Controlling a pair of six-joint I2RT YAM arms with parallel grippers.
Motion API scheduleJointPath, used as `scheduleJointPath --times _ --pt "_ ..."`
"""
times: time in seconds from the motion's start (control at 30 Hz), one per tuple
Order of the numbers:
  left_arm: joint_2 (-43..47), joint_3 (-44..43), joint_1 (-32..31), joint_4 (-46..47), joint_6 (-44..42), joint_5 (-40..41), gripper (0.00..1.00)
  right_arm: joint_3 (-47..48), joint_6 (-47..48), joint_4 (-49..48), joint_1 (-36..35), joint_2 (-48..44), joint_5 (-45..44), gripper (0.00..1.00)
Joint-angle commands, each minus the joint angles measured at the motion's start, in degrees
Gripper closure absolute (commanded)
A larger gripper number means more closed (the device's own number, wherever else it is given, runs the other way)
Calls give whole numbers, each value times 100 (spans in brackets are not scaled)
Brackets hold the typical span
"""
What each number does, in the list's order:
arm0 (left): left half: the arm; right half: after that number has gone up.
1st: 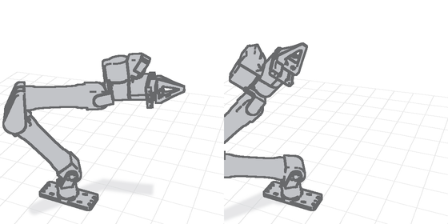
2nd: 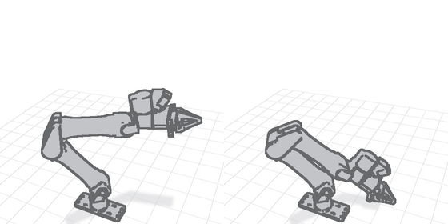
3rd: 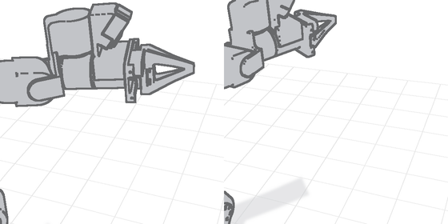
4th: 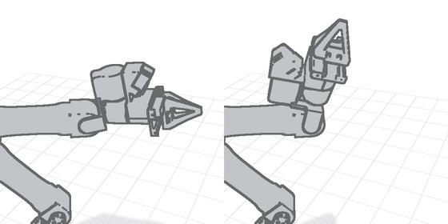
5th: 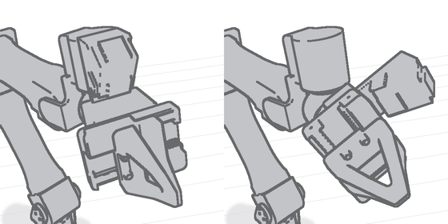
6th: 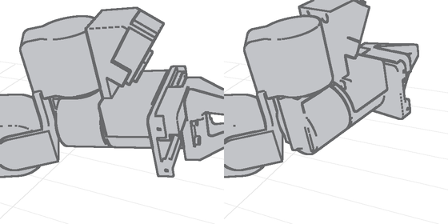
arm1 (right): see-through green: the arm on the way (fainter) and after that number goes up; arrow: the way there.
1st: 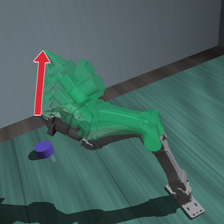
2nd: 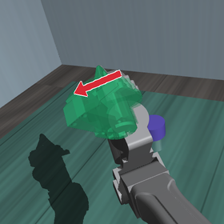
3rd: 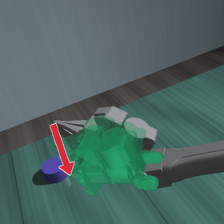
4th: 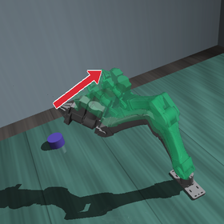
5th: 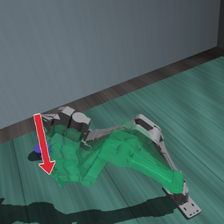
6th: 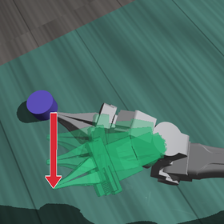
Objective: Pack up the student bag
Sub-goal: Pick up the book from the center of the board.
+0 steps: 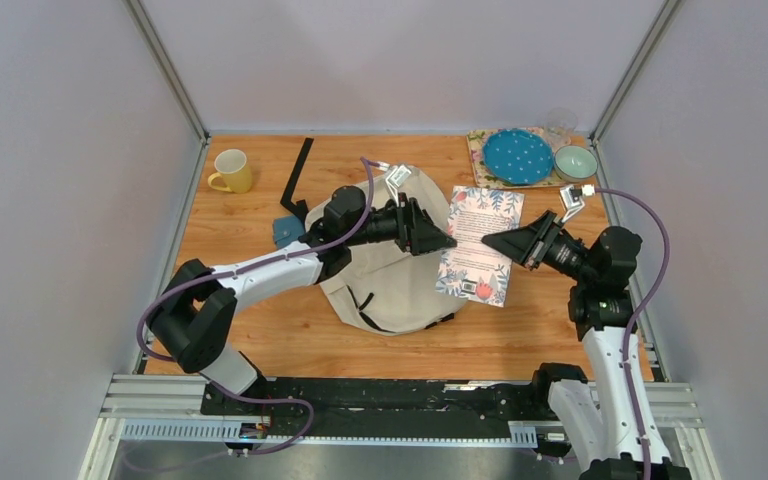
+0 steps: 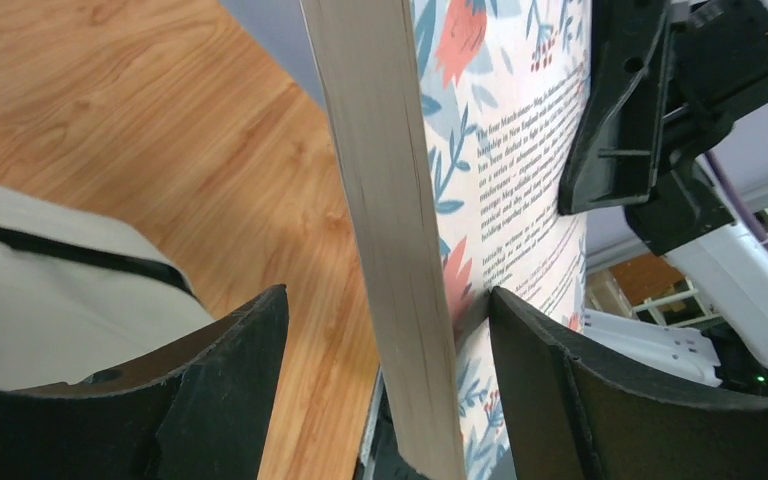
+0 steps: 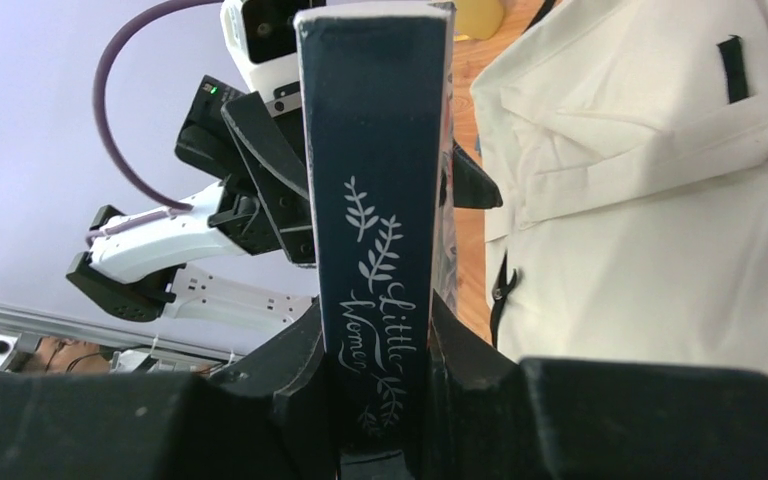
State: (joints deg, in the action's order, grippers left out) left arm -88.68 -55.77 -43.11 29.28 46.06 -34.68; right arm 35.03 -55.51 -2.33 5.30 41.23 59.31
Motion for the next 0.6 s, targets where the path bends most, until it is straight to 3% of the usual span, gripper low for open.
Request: scheduleJointPath --times 0.0,0.13,0.33,0.57 --pt "-122 136 206 1737 850 -346 20 66 -636 -1146 -205 -89 414 100" --pt "-219 303 303 2722 1360 -636 20 4 -663 -1428 -231 7 582 100" --pt "-342 286 321 3443 1703 -927 20 57 -848 -2008 -363 210 933 100" --pt "-615 75 321 4340 2328 -1401 19 364 -156 -1377 -688 491 1039 100"
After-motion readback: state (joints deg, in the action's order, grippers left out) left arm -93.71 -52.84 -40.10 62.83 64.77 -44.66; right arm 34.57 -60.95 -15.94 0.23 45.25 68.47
